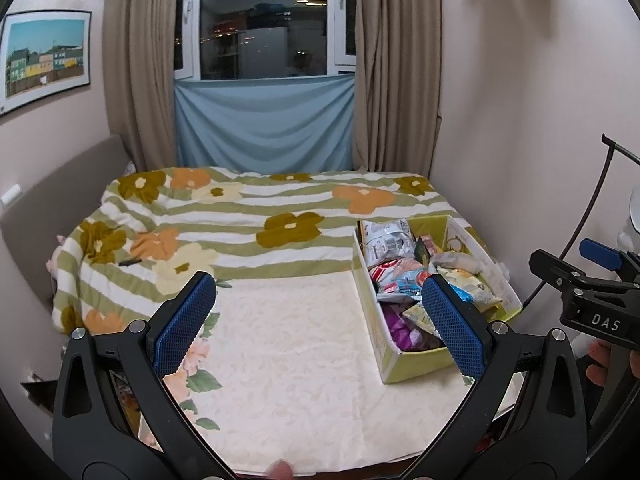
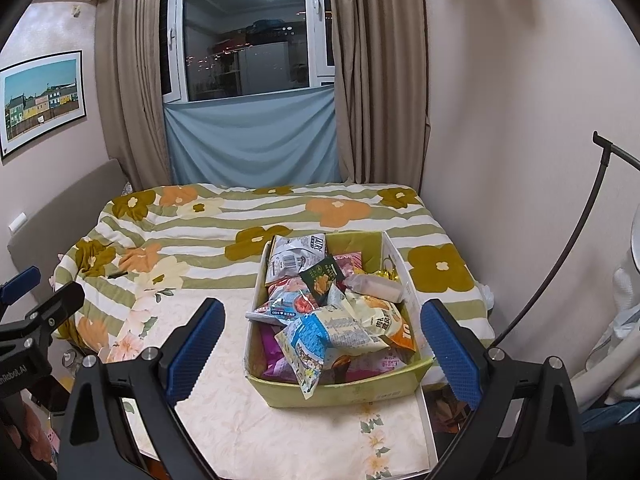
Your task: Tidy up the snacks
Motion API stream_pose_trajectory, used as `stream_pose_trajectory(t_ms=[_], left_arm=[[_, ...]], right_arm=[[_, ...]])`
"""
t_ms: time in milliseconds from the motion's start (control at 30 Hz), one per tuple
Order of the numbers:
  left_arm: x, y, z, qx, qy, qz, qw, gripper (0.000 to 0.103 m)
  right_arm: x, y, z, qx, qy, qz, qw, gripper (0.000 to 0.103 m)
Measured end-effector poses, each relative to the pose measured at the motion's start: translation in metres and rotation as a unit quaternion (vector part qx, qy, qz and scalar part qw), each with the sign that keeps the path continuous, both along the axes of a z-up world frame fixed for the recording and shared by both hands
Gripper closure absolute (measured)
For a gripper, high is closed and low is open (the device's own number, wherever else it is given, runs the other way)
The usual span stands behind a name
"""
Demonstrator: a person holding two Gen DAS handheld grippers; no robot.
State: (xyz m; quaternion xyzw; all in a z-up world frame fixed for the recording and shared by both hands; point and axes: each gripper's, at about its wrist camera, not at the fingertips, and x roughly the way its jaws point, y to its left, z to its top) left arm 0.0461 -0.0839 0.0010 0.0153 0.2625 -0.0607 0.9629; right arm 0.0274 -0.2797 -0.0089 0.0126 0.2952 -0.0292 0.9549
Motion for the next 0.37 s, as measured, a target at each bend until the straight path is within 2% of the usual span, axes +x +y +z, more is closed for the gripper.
stream_pose_trajectory(t_ms=[367], left_arm=[[-0.0024, 0.0029, -0.0014, -0.004, 0.003, -0.009, 0.9999, 0.001]], right_arm=[[-0.0009, 0.0000, 0.0010, 0.003, -0.001, 0.000, 1.000, 0.005]])
